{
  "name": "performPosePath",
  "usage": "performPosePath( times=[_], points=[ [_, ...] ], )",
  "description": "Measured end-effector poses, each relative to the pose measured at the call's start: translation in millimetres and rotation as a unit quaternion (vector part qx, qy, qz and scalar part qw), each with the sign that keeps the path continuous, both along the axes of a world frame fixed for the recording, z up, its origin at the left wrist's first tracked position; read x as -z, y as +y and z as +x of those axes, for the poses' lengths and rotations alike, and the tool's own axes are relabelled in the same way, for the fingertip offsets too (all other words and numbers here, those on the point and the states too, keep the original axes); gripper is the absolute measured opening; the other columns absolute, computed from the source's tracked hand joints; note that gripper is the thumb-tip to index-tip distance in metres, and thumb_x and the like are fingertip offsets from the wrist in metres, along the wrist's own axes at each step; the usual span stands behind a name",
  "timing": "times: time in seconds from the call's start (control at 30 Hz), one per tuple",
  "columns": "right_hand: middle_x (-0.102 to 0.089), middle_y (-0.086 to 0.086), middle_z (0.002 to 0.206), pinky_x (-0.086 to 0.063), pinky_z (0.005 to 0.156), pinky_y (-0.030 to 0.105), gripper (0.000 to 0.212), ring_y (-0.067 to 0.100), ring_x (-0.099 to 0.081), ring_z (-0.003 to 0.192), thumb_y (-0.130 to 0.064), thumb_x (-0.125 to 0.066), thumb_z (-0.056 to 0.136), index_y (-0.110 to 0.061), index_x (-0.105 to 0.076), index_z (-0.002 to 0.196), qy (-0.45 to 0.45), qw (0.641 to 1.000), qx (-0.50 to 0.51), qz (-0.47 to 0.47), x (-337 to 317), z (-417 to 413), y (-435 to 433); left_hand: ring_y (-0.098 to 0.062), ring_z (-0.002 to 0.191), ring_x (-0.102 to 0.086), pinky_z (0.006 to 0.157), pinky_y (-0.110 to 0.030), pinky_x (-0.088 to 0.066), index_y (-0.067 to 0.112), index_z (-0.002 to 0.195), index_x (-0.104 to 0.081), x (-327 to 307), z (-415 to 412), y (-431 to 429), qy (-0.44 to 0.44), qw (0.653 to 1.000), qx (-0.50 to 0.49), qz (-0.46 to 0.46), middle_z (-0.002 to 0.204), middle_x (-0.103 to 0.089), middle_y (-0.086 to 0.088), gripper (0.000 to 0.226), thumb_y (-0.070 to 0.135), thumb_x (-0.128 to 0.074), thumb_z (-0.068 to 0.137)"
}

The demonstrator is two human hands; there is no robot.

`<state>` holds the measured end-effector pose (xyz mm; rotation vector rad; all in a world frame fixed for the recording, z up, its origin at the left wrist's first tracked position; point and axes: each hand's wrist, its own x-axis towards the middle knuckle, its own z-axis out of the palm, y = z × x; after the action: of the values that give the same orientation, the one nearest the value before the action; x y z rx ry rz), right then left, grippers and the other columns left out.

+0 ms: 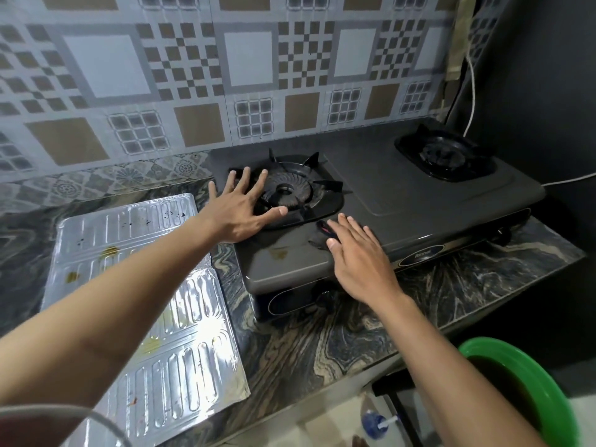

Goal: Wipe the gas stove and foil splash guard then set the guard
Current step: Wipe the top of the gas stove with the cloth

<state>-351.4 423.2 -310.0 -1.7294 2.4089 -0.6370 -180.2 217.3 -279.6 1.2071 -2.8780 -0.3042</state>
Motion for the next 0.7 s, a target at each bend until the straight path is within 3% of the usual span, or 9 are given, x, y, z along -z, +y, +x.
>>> performPosePath(
  times=[0.13, 0.23, 0.4, 0.5, 0.7],
  points=[
    [-0.022, -0.001, 0.164, -0.007, 0.124, 0.033, 0.049, 0.011, -0.013, 0.151, -0.034, -0.029, 0.107, -0.021, -0.032, 0.154, -0.008, 1.000, 0.005, 0.002, -1, 1, -2, -0.026, 0.152, 0.013, 0.118, -0.062, 0.007, 0.042, 0.153, 0.018, -3, 22, 4, -0.012, 0.997, 0.073, -0.014, 0.162, 0.023, -0.002, 0.102, 0.096, -0.014, 0.073],
    [-0.022, -0.001, 0.164, -0.006, 0.124, 0.033, 0.049, 0.011, -0.013, 0.151, -0.034, -0.029, 0.107, -0.022, -0.032, 0.154, -0.008, 1.000, 0.009, 0.005, 0, 1, -3, -0.025, 0.151, 0.015, 0.119, -0.064, 0.005, 0.040, 0.152, 0.022, 5, 42, 13, -0.049, 0.992, 0.111, -0.016, 0.160, 0.029, -0.001, 0.119, 0.103, -0.021, 0.060],
    [-0.023, 0.000, 0.164, -0.008, 0.123, 0.035, 0.050, 0.013, -0.014, 0.151, -0.034, -0.028, 0.107, -0.021, -0.031, 0.155, 0.001, 1.000, 0.010, 0.012, -1, 3, -9, -0.023, 0.151, 0.017, 0.113, -0.054, 0.013, 0.037, 0.153, 0.022, 8, 54, 20, -0.101, 0.989, 0.098, 0.031, 0.160, 0.029, -0.002, 0.136, 0.106, -0.030, 0.048],
    [-0.020, 0.001, 0.164, -0.007, 0.123, 0.035, 0.051, 0.013, -0.012, 0.152, -0.034, -0.026, 0.107, -0.020, -0.027, 0.156, 0.005, 1.000, 0.007, 0.024, -4, 9, -11, -0.024, 0.151, 0.017, 0.115, -0.056, 0.009, 0.038, 0.153, 0.023, 6, 52, 25, -0.114, 0.988, 0.097, 0.024, 0.160, 0.028, -0.002, 0.132, 0.101, -0.037, 0.054],
    [-0.025, 0.004, 0.163, -0.012, 0.123, 0.039, 0.048, 0.018, -0.016, 0.151, -0.031, -0.029, 0.106, -0.022, -0.031, 0.154, 0.021, 0.997, -0.067, 0.011, -8, 48, -19, -0.024, 0.149, 0.021, 0.116, -0.061, 0.005, 0.040, 0.152, 0.023, 0, 51, 25, -0.124, 0.986, 0.092, 0.062, 0.160, 0.030, -0.001, 0.140, 0.101, -0.045, 0.047]
  ],
)
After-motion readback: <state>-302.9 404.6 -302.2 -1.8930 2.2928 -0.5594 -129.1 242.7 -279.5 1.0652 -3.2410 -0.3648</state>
